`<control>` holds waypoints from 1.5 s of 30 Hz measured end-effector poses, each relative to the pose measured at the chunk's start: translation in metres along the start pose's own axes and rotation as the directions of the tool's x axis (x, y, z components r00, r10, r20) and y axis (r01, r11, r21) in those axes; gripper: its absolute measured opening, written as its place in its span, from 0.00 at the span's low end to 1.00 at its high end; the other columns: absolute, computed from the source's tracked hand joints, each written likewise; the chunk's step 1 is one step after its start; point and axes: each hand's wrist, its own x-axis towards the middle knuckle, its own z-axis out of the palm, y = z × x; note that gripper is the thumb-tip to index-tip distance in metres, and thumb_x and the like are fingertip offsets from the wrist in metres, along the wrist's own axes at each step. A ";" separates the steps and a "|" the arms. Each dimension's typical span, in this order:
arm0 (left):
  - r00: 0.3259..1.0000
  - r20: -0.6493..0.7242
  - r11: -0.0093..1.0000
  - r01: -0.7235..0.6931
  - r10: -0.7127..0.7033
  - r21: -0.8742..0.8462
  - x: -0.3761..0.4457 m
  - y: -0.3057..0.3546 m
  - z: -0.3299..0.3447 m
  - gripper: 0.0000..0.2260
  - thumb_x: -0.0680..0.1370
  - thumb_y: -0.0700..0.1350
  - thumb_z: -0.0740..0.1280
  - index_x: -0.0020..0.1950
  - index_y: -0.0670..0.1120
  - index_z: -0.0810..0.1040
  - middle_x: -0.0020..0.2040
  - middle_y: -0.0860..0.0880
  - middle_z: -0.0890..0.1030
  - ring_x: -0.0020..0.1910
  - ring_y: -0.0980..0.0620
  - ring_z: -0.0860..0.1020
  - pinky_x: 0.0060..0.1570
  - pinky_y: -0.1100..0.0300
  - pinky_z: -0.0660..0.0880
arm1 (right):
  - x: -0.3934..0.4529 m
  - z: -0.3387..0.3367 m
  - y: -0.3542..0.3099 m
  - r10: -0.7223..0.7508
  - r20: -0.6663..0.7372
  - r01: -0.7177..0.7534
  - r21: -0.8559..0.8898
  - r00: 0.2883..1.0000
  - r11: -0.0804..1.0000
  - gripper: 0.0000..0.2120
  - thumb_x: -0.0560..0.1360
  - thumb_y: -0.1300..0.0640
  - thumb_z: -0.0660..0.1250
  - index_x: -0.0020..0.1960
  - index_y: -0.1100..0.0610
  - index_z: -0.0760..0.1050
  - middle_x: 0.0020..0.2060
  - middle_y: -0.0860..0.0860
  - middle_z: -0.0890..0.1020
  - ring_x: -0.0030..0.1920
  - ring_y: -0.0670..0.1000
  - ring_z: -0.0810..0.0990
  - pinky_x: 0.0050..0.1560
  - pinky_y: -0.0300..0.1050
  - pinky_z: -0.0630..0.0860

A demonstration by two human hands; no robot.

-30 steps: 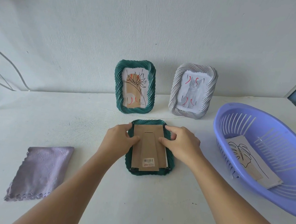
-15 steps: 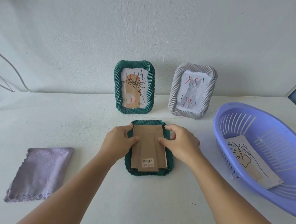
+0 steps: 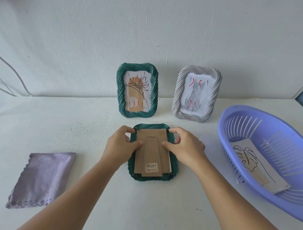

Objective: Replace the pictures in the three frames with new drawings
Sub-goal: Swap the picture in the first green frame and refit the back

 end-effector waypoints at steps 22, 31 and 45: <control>0.999 0.030 0.998 -0.020 0.018 0.064 0.005 -0.003 0.000 0.16 0.75 0.49 0.76 0.62 0.49 0.83 0.34 0.51 0.75 0.33 0.52 0.73 0.34 0.59 0.70 | 0.002 0.002 0.004 -0.069 0.045 0.072 -0.048 0.997 0.996 0.24 0.77 0.38 0.67 0.72 0.33 0.70 0.43 0.44 0.72 0.48 0.43 0.74 0.63 0.51 0.65; 0.998 0.060 0.997 -0.039 0.035 0.073 -0.002 0.003 -0.006 0.15 0.76 0.50 0.75 0.61 0.49 0.82 0.32 0.52 0.74 0.32 0.53 0.73 0.33 0.60 0.68 | -0.001 0.001 -0.001 -0.071 0.084 0.082 -0.143 0.994 0.986 0.23 0.80 0.38 0.62 0.75 0.34 0.67 0.51 0.47 0.73 0.59 0.50 0.75 0.69 0.56 0.62; 0.873 0.439 0.950 -0.289 0.213 0.115 -0.047 -0.014 -0.052 0.13 0.72 0.52 0.79 0.54 0.61 0.84 0.40 0.59 0.79 0.32 0.59 0.70 0.35 0.68 0.68 | -0.034 -0.004 -0.013 -0.297 0.282 0.346 -0.142 0.912 0.927 0.41 0.63 0.23 0.69 0.73 0.33 0.68 0.55 0.39 0.68 0.63 0.42 0.64 0.72 0.51 0.50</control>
